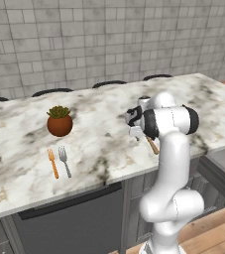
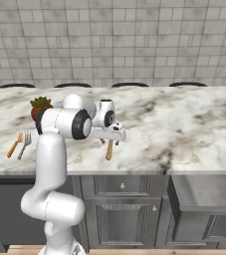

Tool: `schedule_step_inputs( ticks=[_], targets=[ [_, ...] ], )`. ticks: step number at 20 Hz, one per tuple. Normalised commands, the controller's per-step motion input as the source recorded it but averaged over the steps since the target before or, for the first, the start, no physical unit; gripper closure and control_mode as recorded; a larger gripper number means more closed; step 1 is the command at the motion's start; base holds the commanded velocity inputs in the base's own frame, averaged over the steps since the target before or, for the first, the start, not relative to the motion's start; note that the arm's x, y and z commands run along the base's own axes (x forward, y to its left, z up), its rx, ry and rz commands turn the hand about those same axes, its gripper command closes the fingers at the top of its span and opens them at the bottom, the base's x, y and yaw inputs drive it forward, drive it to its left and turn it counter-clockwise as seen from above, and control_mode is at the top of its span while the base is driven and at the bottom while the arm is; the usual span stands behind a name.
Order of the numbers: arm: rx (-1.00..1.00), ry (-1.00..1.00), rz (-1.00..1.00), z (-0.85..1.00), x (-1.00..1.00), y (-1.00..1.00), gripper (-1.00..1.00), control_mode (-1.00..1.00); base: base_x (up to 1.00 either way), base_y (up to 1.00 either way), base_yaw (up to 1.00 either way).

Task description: Organize the utensils by type. Pick up the wooden spoons from the counter and place them in the open cabinet. Then pick up the metallic utensils from the counter and place them in the open drawer.

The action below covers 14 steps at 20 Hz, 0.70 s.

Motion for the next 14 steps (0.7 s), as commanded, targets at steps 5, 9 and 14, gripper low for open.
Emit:
schedule_step_inputs(
  ticks=[5,9,14],
  targets=[
    [0.00,-0.06,0.00,-0.40,0.00,0.03,1.00,-1.00,0.00,0.00,0.00],
    [0.01,-0.21,0.00,-0.10,0.00,0.00,1.00,-1.00,0.00,0.00,0.00],
    [0.04,-0.22,0.00,0.16,-0.02,0.00,1.00,-1.00,0.00,0.00,0.00]
  ],
)
